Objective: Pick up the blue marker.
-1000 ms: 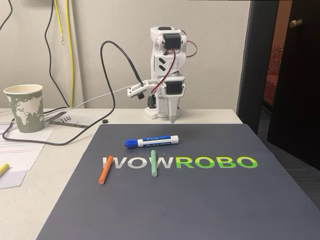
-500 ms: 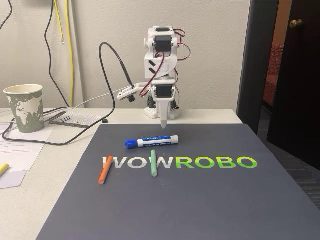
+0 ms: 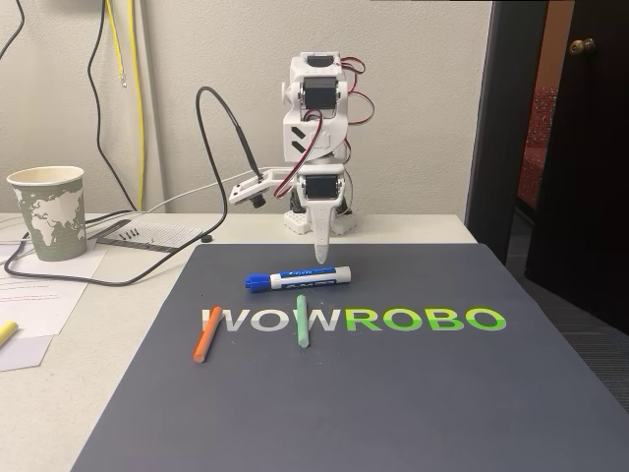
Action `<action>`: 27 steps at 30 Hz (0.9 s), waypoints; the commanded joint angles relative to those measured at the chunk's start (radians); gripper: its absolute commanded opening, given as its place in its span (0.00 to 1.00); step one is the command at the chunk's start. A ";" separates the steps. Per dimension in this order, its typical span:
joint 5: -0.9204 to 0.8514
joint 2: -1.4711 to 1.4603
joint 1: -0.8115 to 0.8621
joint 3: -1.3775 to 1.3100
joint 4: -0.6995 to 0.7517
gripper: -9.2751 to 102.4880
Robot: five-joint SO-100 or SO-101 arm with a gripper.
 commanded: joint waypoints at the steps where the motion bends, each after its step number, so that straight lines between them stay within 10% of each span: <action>1: 0.055 0.011 -0.011 -0.038 -0.006 0.27; 12: 0.219 0.009 -0.034 -0.038 -0.040 0.25; 27: -0.100 -0.170 -0.051 -0.298 0.258 0.26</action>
